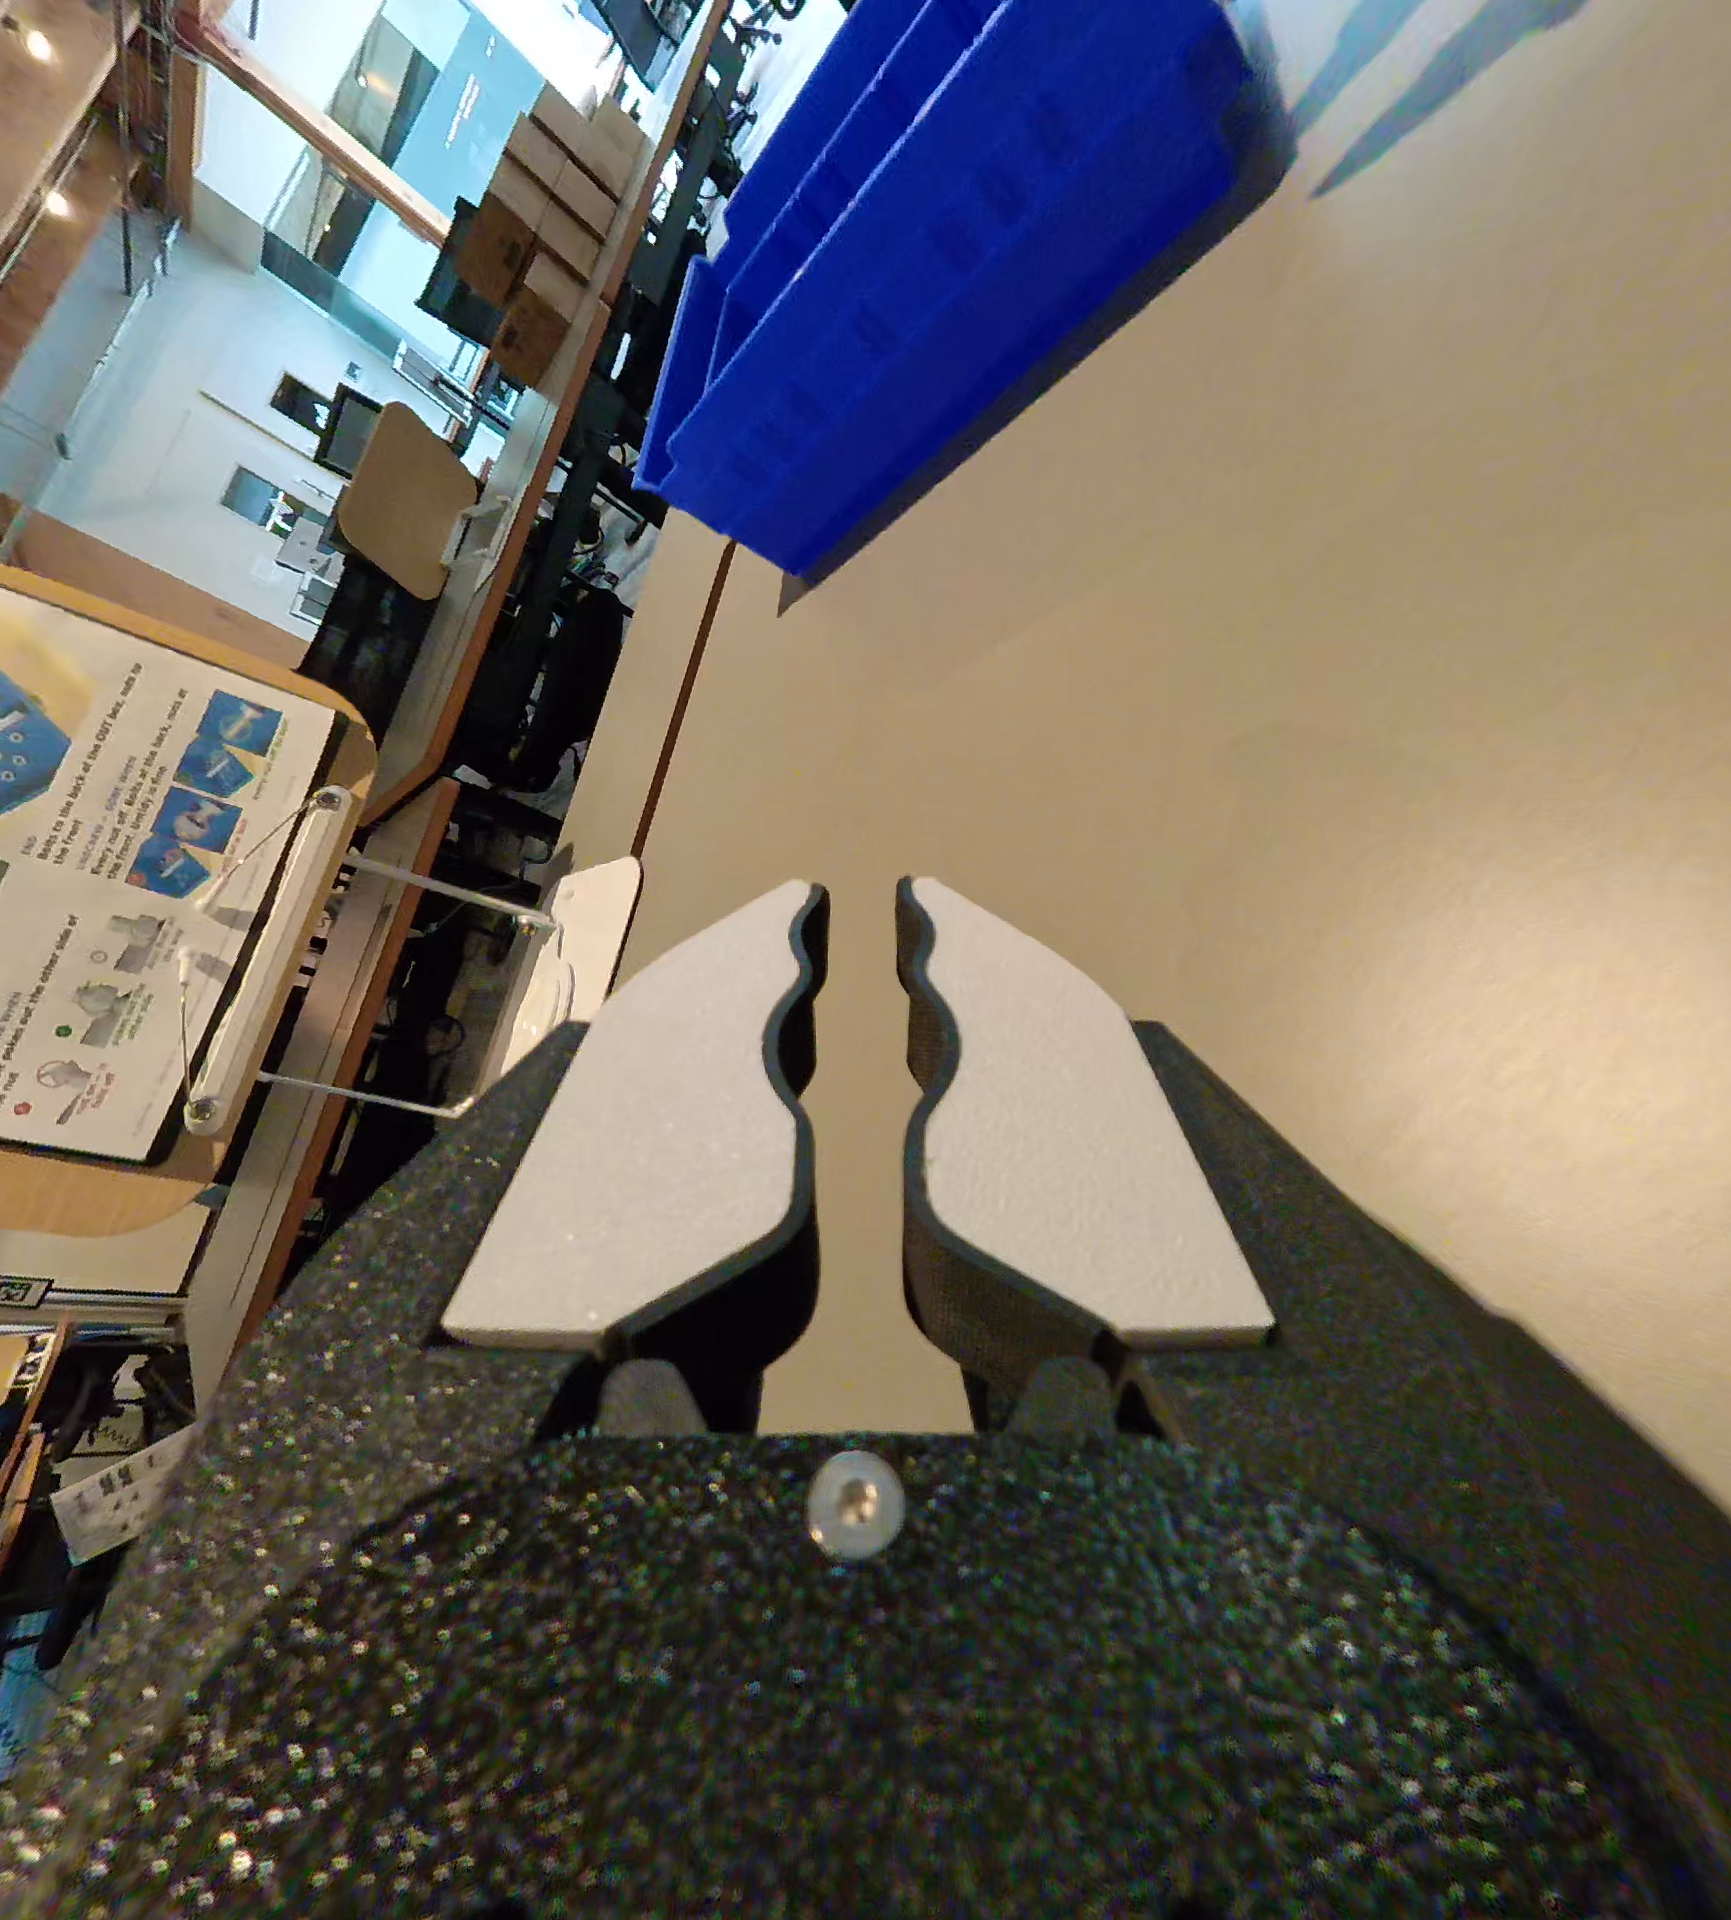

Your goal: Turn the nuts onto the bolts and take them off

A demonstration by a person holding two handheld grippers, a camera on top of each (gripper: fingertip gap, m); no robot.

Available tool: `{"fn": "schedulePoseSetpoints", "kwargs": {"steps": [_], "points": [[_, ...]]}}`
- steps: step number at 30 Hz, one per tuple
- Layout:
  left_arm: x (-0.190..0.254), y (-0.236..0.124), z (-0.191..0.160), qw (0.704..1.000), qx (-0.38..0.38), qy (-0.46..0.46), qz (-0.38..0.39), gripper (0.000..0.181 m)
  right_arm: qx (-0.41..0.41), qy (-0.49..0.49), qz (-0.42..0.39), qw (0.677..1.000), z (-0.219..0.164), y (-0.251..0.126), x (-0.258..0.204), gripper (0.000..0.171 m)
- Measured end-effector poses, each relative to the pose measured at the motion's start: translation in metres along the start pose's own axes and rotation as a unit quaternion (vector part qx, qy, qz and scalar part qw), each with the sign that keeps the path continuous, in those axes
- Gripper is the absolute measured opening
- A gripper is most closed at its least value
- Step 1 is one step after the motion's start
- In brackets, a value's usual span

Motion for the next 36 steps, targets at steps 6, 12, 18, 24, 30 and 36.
{"fn": "schedulePoseSetpoints", "kwargs": {"steps": [6, 12, 18, 24, 30, 36], "points": [[0.002, 0.001, 0.003, 1.0, -0.001, 0.005, 0.003, 0.012, -0.082, 0.004, -0.076, 0.994, -0.045, 0.009, -0.022, 0.033], [0.001, -0.001, 0.0, 1.0, -0.002, 0.0, 0.008, 0.011, -0.087, 0.059, -0.088, 0.99, -0.044, 0.042, -0.023, 0.007], [-0.002, -0.003, -0.004, 1.0, 0.001, -0.012, 0.005, 0.009, -0.106, 0.042, -0.135, 0.984, -0.03, 0.07, -0.033, 0.007], [-0.007, -0.005, -0.008, 0.999, -0.005, -0.04, 0.006, 0.013, -0.067, 0.046, -0.151, 0.985, -0.026, 0.061, -0.042, 0.036], [-0.031, -0.033, -0.007, 0.99, 0.017, -0.141, 0.009, 0.022, -0.001, -0.052, -0.097, 0.994, -0.002, 0.04, -0.099, 0.041], [-0.1, -0.119, -0.046, 0.958, 0.004, -0.274, 0.085, 0.038, -0.013, -0.081, 0.089, 0.993, 0.012, 0.08, -0.151, 0.061]]}}
Point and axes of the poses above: each gripper's, where its closed fingertips meet, y out along the fingers, z out of its top, x = y × z across the jaws, the point moved 10 cm from there along -y, back along the fingers, and after that the axes turned 12 degrees about -x, right-handed, at the moved point
